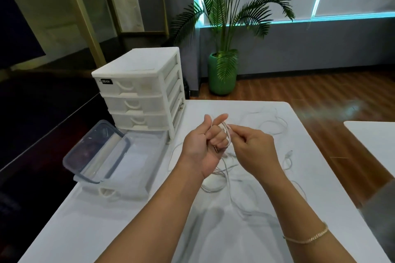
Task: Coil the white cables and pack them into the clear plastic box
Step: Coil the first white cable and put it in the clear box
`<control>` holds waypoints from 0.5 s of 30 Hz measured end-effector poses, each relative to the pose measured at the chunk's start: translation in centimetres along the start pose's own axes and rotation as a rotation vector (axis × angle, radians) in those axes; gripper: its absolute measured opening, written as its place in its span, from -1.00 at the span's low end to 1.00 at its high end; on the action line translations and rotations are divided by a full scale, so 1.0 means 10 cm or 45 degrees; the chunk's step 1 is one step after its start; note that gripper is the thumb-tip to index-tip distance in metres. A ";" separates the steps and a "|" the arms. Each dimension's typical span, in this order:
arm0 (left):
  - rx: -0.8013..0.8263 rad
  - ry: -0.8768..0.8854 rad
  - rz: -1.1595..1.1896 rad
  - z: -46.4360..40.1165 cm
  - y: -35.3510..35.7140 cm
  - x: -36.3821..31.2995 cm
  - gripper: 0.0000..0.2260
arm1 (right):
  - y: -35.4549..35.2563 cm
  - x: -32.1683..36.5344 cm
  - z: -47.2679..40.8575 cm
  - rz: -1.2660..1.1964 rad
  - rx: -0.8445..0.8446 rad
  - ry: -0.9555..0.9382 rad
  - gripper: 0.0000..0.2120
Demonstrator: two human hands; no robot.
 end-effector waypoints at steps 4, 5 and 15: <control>0.104 0.068 -0.012 0.22 0.02 -0.08 -0.70 | 0.01 0.10 0.21 0.060 -0.039 -0.068 -0.80; 0.133 0.086 -0.028 0.29 0.03 -0.09 -0.72 | 0.01 0.14 0.27 0.080 -0.031 -0.072 -0.79; 0.021 0.351 -0.162 1.04 0.03 -0.26 -0.78 | -0.17 0.69 0.92 0.226 -0.012 -0.190 -0.75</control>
Point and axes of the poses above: each hand's wrist, its own z-axis away from the middle knuckle, its own y-axis out of the palm, x = y × z, the point moved 7 cm from there along -z, towards the middle knuckle, and after that the axes turned 2 degrees about -x, right-handed, at the moved point
